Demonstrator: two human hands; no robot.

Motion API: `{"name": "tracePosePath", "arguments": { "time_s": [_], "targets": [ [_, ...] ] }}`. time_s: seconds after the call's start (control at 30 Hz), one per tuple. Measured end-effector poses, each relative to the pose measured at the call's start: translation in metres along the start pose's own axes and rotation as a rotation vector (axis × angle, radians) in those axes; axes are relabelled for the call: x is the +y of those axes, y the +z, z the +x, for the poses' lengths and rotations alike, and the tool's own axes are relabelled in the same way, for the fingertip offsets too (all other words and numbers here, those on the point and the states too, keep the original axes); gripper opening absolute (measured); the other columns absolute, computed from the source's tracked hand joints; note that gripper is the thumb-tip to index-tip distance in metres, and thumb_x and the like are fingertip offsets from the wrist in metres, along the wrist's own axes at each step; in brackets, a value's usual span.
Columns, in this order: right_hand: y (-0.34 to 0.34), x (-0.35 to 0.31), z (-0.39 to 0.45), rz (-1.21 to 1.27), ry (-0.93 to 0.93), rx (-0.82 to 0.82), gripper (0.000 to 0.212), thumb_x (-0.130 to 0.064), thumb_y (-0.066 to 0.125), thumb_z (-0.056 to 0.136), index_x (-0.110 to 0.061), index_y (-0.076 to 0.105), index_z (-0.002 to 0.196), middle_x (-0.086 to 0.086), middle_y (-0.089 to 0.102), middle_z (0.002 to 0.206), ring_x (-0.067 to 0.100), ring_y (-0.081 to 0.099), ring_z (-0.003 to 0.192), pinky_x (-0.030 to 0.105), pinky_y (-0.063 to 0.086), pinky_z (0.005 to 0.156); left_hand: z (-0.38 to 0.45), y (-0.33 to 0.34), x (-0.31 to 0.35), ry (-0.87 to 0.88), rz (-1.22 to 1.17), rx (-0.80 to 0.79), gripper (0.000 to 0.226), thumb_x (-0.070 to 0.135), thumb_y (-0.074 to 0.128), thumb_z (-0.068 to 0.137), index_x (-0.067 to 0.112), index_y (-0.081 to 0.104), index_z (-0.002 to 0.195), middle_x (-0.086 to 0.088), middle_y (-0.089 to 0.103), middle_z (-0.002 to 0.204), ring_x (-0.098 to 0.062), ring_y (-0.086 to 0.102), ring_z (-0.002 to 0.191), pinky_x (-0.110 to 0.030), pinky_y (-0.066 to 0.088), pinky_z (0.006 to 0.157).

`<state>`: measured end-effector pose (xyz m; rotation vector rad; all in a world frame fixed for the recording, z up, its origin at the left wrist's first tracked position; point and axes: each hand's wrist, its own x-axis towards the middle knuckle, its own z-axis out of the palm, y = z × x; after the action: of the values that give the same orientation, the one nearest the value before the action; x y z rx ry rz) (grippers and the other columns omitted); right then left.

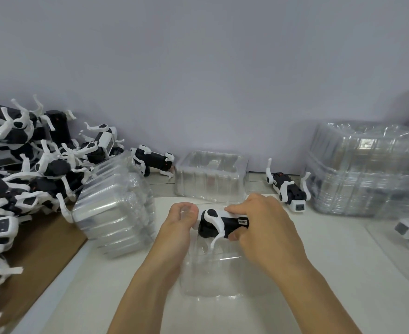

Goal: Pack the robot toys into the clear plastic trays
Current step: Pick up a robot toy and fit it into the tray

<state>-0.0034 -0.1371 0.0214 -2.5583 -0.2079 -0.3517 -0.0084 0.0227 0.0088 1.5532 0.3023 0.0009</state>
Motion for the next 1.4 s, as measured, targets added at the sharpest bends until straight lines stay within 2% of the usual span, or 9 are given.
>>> {"name": "tracePosePath", "arguments": {
  "time_s": [0.13, 0.3, 0.5, 0.7, 0.83, 0.97, 1.13, 1.3, 1.4],
  "targets": [
    [0.001, 0.001, 0.001, -0.022, 0.015, -0.018, 0.049, -0.025, 0.076, 0.08, -0.045, 0.061, 0.123, -0.014, 0.05, 0.104, 0.007, 0.034, 0.089, 0.015, 0.027, 0.059, 0.001, 0.0, 0.0, 0.002, 0.012, 0.0, 0.013, 0.033, 0.049, 0.103, 0.031, 0.059, 0.112, -0.005, 0.062, 0.125, -0.031, 0.058, 0.118, -0.054, 0.044, 0.105],
    [0.001, -0.001, 0.001, -0.056, 0.022, -0.052, 0.048, -0.02, 0.071, 0.081, -0.044, 0.061, 0.122, -0.013, 0.05, 0.106, 0.008, 0.032, 0.089, 0.014, 0.023, 0.057, 0.005, 0.002, -0.001, 0.034, 0.007, 0.045, 0.022, 0.013, 0.047, 0.101, 0.029, 0.058, 0.111, 0.011, 0.061, 0.119, -0.008, 0.058, 0.101, -0.027, 0.043, 0.074],
    [0.001, 0.0, 0.001, -0.049, 0.033, -0.057, 0.048, -0.021, 0.072, 0.081, -0.045, 0.061, 0.121, -0.014, 0.05, 0.106, 0.006, 0.031, 0.09, 0.021, 0.027, 0.061, 0.005, 0.003, 0.0, -0.022, -0.035, 0.054, 0.031, 0.006, 0.051, 0.092, 0.032, 0.06, 0.106, 0.015, 0.061, 0.11, -0.01, 0.061, 0.097, -0.032, 0.047, 0.074],
    [0.003, 0.002, 0.002, -0.01, 0.06, -0.081, 0.047, -0.02, 0.072, 0.081, -0.044, 0.061, 0.12, -0.012, 0.049, 0.11, 0.009, 0.038, 0.092, 0.017, 0.028, 0.059, 0.002, 0.004, 0.002, -0.05, 0.008, 0.084, 0.043, -0.002, 0.049, 0.086, 0.035, 0.061, 0.103, 0.015, 0.059, 0.113, -0.01, 0.059, 0.097, -0.032, 0.046, 0.071],
    [0.002, 0.001, 0.001, 0.019, 0.061, -0.072, 0.047, -0.018, 0.072, 0.081, -0.043, 0.062, 0.119, -0.013, 0.048, 0.109, 0.007, 0.038, 0.092, 0.02, 0.031, 0.062, -0.001, 0.006, 0.004, -0.006, 0.036, 0.085, 0.035, 0.006, 0.052, 0.089, 0.036, 0.059, 0.105, 0.018, 0.059, 0.104, -0.004, 0.057, 0.091, -0.029, 0.043, 0.067],
    [-0.001, 0.0, 0.0, 0.056, 0.07, -0.055, 0.048, -0.015, 0.072, 0.081, -0.043, 0.062, 0.118, -0.016, 0.038, 0.097, 0.007, 0.045, 0.089, 0.015, 0.03, 0.058, -0.002, 0.004, 0.004, 0.02, 0.068, 0.04, 0.024, 0.036, 0.068, 0.089, 0.037, 0.056, 0.11, 0.02, 0.062, 0.102, 0.0, 0.056, 0.094, -0.026, 0.04, 0.068],
    [-0.002, -0.001, 0.001, 0.06, 0.109, -0.059, 0.046, -0.019, 0.076, 0.079, -0.042, 0.064, 0.117, -0.017, 0.035, 0.095, 0.006, 0.043, 0.077, 0.018, 0.031, 0.058, -0.002, 0.003, 0.002, 0.047, 0.117, 0.055, 0.031, 0.034, 0.073, 0.088, 0.035, 0.054, 0.113, 0.014, 0.056, 0.12, 0.0, 0.055, 0.099, -0.025, 0.041, 0.07],
    [-0.011, 0.002, 0.002, 0.12, 0.108, -0.115, 0.051, -0.018, 0.078, 0.079, -0.035, 0.064, 0.125, -0.006, 0.056, 0.125, 0.01, 0.058, 0.104, 0.021, 0.045, 0.083, -0.001, 0.004, 0.001, 0.058, 0.115, 0.065, 0.029, 0.033, 0.071, 0.09, 0.035, 0.053, 0.113, 0.013, 0.056, 0.122, -0.001, 0.055, 0.098, -0.024, 0.04, 0.066],
    [-0.029, 0.006, 0.003, 0.137, 0.091, -0.106, 0.042, -0.021, 0.078, 0.083, -0.032, 0.067, 0.122, -0.007, 0.055, 0.12, 0.0, 0.055, 0.09, 0.012, 0.039, 0.071, -0.001, 0.004, 0.0, 0.064, 0.105, 0.067, 0.031, 0.033, 0.07, 0.09, 0.033, 0.053, 0.116, 0.012, 0.056, 0.123, 0.0, 0.055, 0.098, -0.024, 0.039, 0.065]
  ]
}}
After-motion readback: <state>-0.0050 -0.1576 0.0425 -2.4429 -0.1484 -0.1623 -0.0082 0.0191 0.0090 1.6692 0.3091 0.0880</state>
